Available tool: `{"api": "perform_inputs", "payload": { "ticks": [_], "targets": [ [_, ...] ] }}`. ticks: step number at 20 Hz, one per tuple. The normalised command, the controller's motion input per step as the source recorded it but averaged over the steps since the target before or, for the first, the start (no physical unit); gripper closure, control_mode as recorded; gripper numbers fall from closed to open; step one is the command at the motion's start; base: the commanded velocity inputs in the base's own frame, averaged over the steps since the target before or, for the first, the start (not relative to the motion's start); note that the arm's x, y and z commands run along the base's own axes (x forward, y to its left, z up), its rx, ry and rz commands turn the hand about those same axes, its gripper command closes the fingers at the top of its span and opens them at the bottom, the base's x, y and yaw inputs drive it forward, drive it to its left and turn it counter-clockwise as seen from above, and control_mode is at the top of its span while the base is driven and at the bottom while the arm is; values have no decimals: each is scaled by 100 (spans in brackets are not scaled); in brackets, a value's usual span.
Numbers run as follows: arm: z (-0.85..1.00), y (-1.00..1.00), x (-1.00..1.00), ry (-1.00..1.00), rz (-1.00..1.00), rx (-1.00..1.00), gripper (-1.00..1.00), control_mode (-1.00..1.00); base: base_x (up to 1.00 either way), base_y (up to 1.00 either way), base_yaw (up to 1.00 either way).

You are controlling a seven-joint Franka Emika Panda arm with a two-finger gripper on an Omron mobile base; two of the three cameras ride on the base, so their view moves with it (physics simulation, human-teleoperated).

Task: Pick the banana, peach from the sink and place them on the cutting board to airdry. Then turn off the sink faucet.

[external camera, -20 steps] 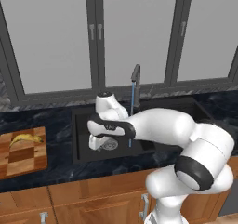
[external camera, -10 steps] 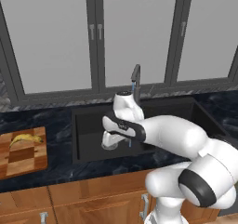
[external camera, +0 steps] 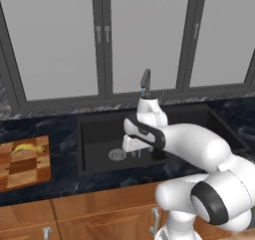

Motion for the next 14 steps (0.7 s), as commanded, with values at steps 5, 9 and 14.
{"api": "perform_inputs", "payload": {
  "ticks": [5,9,14],
  "targets": [
    [0,-47,0,4,-19,0,-100,-100,0,0,0],
    [0,-40,0,3,-13,-3,-100,-100,0,0,0],
    [0,-40,0,1,-7,-2,-100,-100,0,0,0]
  ]
}}
